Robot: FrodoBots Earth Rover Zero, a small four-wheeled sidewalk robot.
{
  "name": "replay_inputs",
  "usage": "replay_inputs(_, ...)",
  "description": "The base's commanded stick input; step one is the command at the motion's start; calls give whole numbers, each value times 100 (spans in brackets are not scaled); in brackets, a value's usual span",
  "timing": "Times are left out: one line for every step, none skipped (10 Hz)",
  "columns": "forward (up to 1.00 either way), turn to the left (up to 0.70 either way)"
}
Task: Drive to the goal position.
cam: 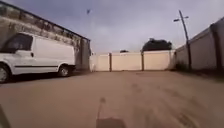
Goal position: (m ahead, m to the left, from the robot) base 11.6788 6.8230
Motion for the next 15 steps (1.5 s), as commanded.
replay_inputs(70,0)
replay_inputs(70,0)
replay_inputs(70,0)
replay_inputs(70,0)
replay_inputs(70,0)
replay_inputs(70,0)
replay_inputs(70,0)
replay_inputs(70,0)
replay_inputs(70,0)
replay_inputs(70,0)
replay_inputs(70,0)
replay_inputs(70,0)
replay_inputs(70,0)
replay_inputs(70,0)
replay_inputs(70,0)
